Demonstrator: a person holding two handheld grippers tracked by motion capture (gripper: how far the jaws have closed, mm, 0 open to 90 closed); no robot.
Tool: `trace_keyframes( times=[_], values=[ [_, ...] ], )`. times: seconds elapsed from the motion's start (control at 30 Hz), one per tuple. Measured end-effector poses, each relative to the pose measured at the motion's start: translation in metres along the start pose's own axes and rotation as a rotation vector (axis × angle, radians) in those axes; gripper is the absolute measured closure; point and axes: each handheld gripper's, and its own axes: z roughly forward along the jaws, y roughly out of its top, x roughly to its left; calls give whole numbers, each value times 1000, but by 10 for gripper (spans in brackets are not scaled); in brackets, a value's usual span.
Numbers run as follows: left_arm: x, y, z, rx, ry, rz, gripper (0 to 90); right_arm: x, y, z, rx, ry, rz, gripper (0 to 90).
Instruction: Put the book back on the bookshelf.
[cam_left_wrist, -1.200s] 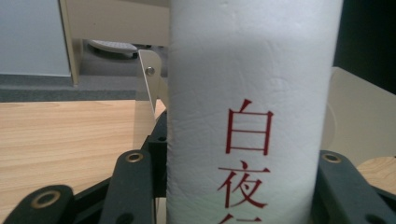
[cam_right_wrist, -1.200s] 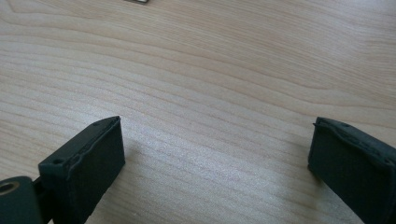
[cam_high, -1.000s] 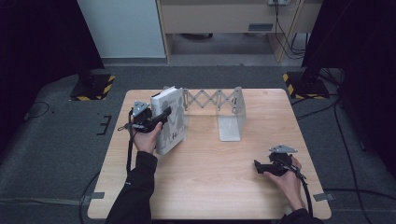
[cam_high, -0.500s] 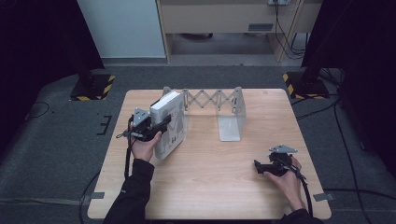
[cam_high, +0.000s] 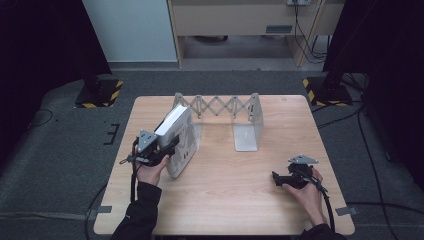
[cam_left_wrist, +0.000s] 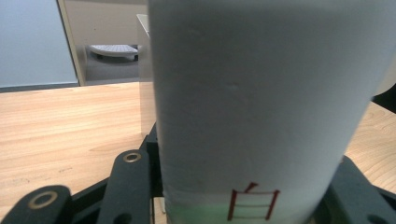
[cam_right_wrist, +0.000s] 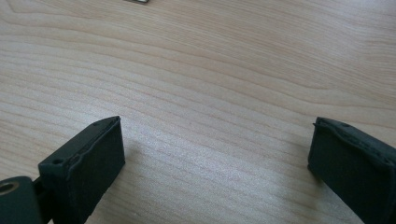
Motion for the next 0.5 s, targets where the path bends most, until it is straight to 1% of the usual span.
trace_keyframes(
  times=[0.13, 0.17, 0.2, 0.3, 0.4, 0.5],
  values=[
    [0, -6, -5, 2, 4, -2, 509, 0, 0, 0, 0, 0, 0, 40],
    [1, -7, -6, 10, 6, -1, 509, 0, 0, 0, 0, 0, 0, 40],
    [2, -10, -6, 4, 4, -11, 509, 0, 0, 0, 0, 0, 0, 40],
    [2, -12, -5, -8, 4, -19, 508, 0, 0, 0, 0, 0, 0, 40],
    [0, -14, -3, -26, 9, -5, 508, 0, 0, 0, 0, 0, 0, 40],
    [-1, -16, -2, -39, 16, -6, 508, 0, 0, 0, 0, 0, 1, 40]
  ],
)
